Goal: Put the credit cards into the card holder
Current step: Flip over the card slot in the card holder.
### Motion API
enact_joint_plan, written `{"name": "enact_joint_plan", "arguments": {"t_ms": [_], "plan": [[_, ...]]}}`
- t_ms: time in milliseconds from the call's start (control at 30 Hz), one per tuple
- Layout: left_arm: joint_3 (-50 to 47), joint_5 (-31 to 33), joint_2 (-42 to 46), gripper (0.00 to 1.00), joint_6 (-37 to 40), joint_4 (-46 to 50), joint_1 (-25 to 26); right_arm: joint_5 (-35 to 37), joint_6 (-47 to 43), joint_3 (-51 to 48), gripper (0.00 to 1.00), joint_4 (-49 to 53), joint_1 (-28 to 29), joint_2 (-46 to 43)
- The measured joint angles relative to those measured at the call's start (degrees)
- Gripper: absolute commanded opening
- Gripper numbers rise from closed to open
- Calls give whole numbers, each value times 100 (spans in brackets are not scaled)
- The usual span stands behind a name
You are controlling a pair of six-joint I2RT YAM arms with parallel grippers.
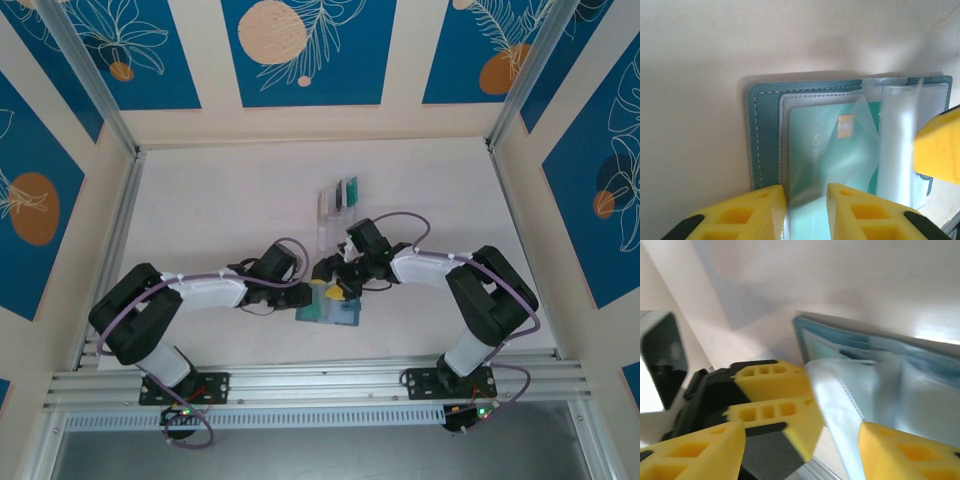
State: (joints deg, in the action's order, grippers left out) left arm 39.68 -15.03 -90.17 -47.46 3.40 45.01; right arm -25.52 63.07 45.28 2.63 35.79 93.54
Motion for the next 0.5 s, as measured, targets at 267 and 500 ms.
{"name": "enact_joint_plan", "arguments": {"t_ms": [267,500], "plan": [[-11,-11,-2,30,0,0,-4,-170,133,133,63,-437,184,297],[-33,-90,-2,30,-2,-22,-50,-114,197,105,65,-566,249,332]]}}
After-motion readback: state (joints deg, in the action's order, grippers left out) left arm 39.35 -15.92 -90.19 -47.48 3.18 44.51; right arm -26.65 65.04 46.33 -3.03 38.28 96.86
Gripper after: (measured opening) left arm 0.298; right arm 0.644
